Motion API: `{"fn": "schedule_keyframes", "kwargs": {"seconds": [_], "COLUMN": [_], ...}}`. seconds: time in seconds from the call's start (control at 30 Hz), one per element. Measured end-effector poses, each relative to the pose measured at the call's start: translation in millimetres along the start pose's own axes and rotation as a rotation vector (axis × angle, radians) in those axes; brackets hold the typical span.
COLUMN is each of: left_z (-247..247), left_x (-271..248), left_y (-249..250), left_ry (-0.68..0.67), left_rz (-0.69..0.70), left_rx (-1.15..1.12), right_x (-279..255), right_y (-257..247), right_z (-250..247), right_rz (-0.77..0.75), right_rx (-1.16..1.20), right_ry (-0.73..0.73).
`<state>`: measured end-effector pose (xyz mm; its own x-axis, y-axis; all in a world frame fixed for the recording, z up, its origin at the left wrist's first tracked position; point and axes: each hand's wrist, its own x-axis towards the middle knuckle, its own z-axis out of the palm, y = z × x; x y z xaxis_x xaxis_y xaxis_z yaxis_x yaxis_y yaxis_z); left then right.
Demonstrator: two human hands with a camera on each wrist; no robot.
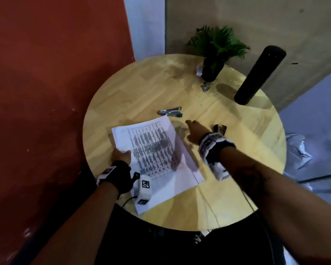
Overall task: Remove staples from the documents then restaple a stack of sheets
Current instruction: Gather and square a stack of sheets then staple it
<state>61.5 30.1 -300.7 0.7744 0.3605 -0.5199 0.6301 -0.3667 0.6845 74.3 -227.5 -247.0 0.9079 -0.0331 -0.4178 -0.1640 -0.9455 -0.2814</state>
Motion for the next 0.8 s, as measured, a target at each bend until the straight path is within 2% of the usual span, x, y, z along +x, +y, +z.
{"fn": "schedule_keyframes", "kwargs": {"seconds": [0.1,0.2,0.27,0.33,0.37,0.47,0.5,0.57,0.63,0.67,0.7,0.73,0.8], "left_z": [2.6,2.1,0.8,1.3,2.0,3.8,4.3,4.4,3.6,2.1,-0.4,-2.6,-6.7], "left_x": [4.1,7.5,12.0,14.2,12.8,12.5,12.1,11.5,10.2,9.1,5.9,0.0,-14.6], "left_y": [-2.2,-9.1,-11.1,-12.9,-12.8,-16.6,-17.6,-18.7,-21.7,-24.2,-25.0,-24.1,-20.2], "left_ry": [0.012,-0.026,-0.04,-0.046,-0.045,-0.027,-0.029,-0.039,-0.031,-0.023,-0.019,-0.023,-0.052], "left_rz": [-0.025,-0.032,-0.046,-0.054,-0.054,-0.04,-0.028,-0.01,0.013,0.034,0.072,0.126,0.246], "left_rx": [0.063,0.098,0.101,0.093,0.091,0.059,0.043,0.005,-0.035,-0.049,-0.077,-0.115,-0.17], "right_x": [40.8,79.4,103.1,116.6,119.4,118.2,116.0,109.2,91.0,76.8,59.2,39.1,-1.1], "right_y": [-5.5,-30.9,-40.1,-44.7,-45.7,-44.9,-40.6,-25.8,-8.7,0.1,10.5,22.0,38.0], "right_z": [-33.1,-35.6,-23.0,-7.3,-0.8,2.1,-1.2,-9.1,-14.9,-15.2,-14.8,-14.5,-16.7], "right_rz": [-0.055,-0.16,-0.181,-0.137,-0.118,-0.068,-0.035,0.09,0.275,0.368,0.416,0.42,0.357], "right_rx": [-0.221,-0.286,-0.307,-0.308,-0.319,-0.267,-0.151,0.296,0.931,1.308,1.56,1.688,1.72], "right_ry": [0.125,0.229,0.171,0.07,0.065,0.174,0.204,0.322,0.377,0.345,0.304,0.239,0.122]}}
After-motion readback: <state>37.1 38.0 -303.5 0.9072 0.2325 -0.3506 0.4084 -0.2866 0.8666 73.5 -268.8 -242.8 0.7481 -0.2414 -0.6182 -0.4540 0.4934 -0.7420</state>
